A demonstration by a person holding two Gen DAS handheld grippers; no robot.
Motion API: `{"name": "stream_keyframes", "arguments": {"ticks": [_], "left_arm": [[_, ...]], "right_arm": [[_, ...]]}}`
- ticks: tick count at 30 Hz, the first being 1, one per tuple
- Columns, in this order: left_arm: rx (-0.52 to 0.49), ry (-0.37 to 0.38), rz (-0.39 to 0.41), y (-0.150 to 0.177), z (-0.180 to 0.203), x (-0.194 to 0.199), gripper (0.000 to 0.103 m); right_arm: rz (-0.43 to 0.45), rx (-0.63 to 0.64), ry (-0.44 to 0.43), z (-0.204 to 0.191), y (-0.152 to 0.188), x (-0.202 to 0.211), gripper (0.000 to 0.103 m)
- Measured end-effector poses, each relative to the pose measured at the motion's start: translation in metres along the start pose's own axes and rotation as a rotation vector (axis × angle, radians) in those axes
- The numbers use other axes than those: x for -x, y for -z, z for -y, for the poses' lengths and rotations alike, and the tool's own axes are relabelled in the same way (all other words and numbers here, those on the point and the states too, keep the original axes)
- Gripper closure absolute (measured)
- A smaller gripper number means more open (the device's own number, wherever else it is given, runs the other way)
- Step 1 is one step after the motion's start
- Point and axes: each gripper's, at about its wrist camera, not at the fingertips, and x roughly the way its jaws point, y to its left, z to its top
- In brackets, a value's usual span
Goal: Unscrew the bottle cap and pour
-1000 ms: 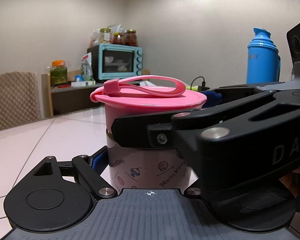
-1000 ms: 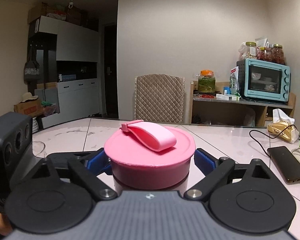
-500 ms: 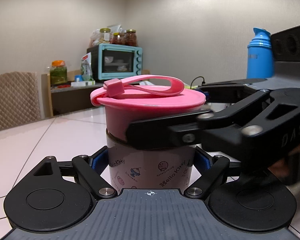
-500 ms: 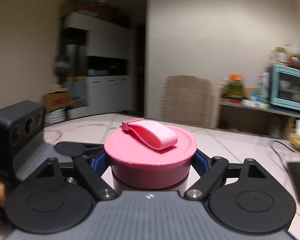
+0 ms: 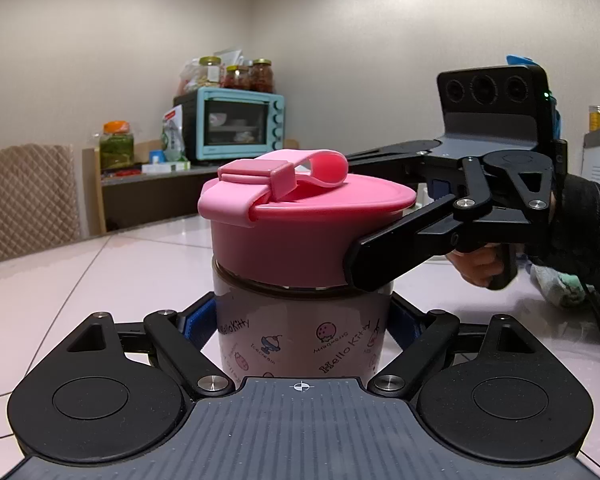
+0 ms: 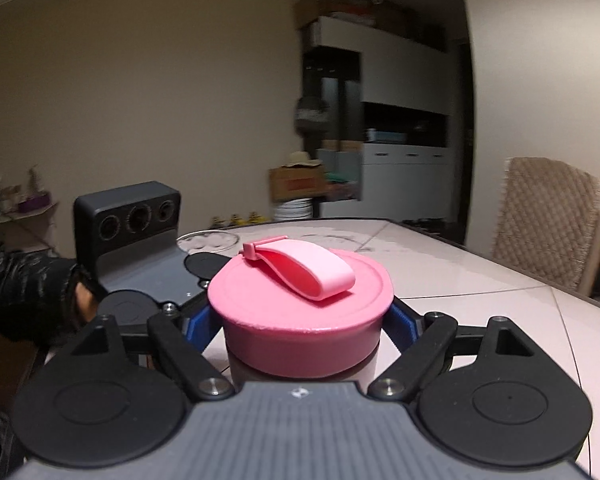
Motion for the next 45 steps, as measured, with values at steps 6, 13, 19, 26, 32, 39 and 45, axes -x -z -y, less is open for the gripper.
{"name": "stream_keyframes", "arguments": {"ticks": [6, 13, 19, 26, 32, 39, 45], "left_arm": [[0.000, 0.001, 0.000, 0.000, -0.001, 0.000, 0.014], [-0.002, 0.001, 0.000, 0.000, -0.001, -0.001, 0.014], [-0.001, 0.001, 0.000, 0.000, -0.002, -0.001, 0.014], [-0.001, 0.001, 0.000, 0.000, -0.002, -0.001, 0.014], [-0.002, 0.001, 0.000, 0.001, -0.002, -0.002, 0.014], [-0.001, 0.001, 0.000, 0.000, -0.001, -0.003, 0.014], [-0.001, 0.001, 0.000, 0.000, -0.002, -0.003, 0.014]], "right_arm": [[-0.016, 0.005, 0.098, -0.012, -0.003, 0.004, 0.003], [0.002, -0.068, 0.350, -0.053, -0.004, 0.010, 0.003], [0.074, -0.170, 0.554, -0.086, -0.004, 0.010, 0.003], [0.057, -0.181, 0.698, -0.106, 0.000, -0.015, 0.002], [0.063, -0.241, 0.757, -0.103, 0.001, -0.031, 0.002], [0.057, -0.267, 0.802, -0.101, 0.002, -0.043, 0.003], [0.066, -0.279, 0.846, -0.102, 0.002, -0.051, 0.005]]}}
